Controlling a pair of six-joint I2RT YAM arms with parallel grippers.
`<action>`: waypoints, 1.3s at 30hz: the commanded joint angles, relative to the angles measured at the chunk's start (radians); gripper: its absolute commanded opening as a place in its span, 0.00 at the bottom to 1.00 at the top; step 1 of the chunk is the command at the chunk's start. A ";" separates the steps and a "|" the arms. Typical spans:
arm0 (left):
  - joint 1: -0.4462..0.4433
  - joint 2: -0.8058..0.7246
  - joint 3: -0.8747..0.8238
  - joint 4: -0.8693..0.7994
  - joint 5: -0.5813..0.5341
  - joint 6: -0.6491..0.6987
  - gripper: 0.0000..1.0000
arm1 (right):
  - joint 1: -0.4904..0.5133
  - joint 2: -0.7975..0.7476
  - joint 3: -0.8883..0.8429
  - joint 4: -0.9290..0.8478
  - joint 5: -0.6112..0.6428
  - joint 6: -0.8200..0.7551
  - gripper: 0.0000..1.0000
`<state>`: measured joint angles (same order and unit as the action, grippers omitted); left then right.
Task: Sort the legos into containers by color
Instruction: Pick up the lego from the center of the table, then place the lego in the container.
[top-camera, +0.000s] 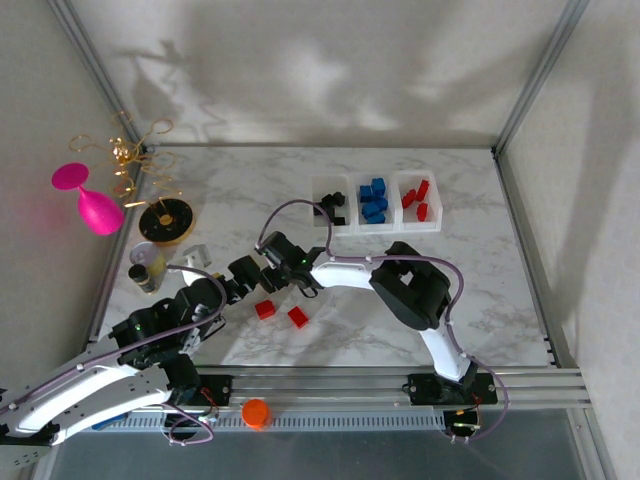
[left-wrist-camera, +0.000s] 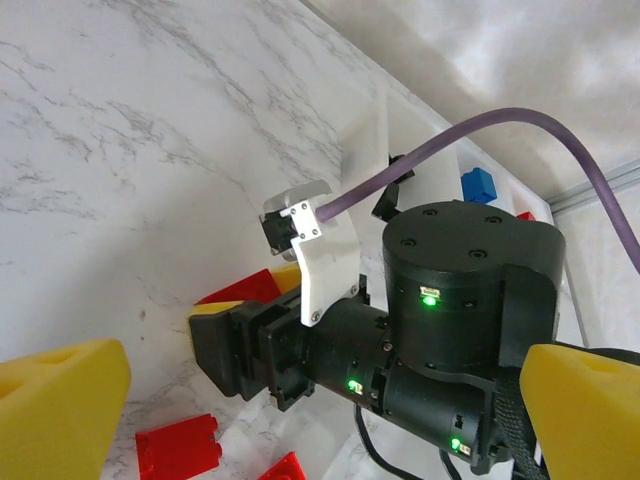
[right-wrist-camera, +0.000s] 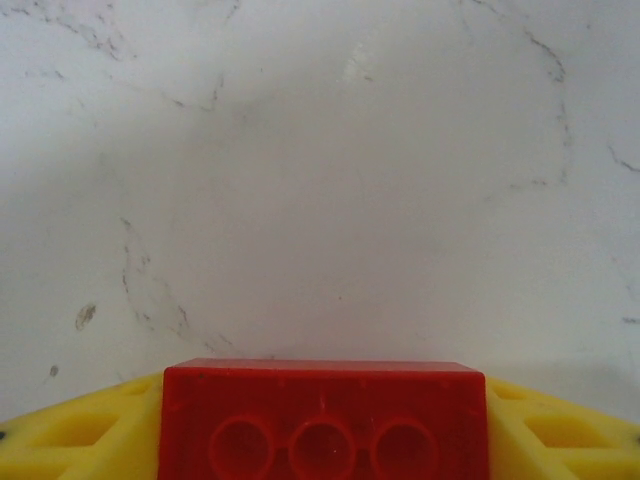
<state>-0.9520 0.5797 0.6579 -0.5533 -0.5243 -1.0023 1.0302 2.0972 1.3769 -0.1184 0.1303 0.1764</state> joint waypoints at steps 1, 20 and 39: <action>0.007 0.005 0.021 -0.044 -0.034 -0.046 1.00 | -0.004 -0.082 -0.040 -0.009 0.016 0.038 0.59; 0.010 0.233 0.094 0.110 0.050 0.081 1.00 | -0.477 -0.519 -0.258 -0.141 0.050 0.184 0.48; 0.013 0.612 0.223 0.338 0.178 0.200 1.00 | -0.823 -0.206 0.042 -0.151 0.172 0.192 0.52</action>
<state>-0.9470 1.1694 0.8471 -0.2523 -0.3664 -0.8234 0.2092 1.8462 1.3376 -0.2535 0.2611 0.3542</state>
